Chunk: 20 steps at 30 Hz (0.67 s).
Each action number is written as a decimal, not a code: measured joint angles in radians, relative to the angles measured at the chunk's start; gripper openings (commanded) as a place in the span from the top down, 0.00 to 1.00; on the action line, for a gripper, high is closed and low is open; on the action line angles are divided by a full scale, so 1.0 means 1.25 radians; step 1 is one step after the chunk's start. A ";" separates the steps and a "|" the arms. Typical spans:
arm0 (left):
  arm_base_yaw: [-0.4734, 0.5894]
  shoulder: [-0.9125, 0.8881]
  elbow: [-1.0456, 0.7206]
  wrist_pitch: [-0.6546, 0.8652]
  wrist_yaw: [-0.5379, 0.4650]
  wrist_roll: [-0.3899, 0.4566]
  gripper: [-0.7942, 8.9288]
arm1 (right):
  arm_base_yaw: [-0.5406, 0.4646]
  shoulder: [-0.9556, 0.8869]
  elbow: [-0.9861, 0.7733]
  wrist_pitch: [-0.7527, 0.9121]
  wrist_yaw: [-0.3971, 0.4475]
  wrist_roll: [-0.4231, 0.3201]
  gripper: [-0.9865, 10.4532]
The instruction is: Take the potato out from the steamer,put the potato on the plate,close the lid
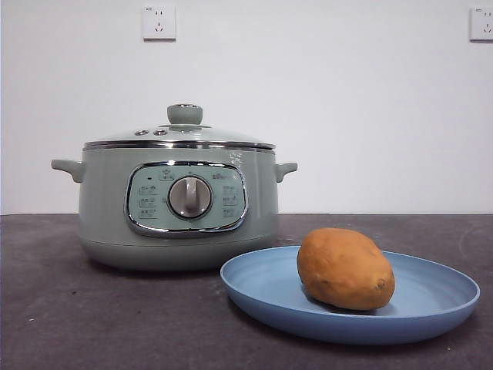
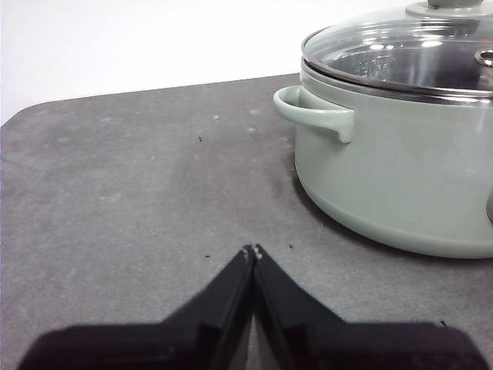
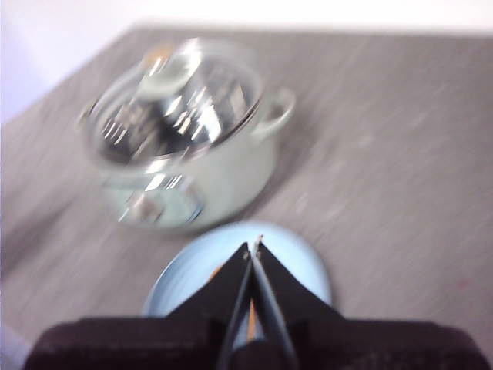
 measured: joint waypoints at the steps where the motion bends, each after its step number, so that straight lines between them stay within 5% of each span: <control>1: 0.000 0.000 0.000 0.000 0.000 0.000 0.92 | -0.032 -0.020 -0.023 0.030 -0.002 -0.006 0.91; 10: 0.000 0.000 0.000 0.000 0.000 0.000 0.92 | -0.268 -0.182 -0.320 0.368 -0.001 -0.039 0.91; 20: 0.000 0.000 0.000 0.000 0.000 0.000 0.92 | -0.345 -0.316 -0.551 0.477 -0.001 -0.036 0.91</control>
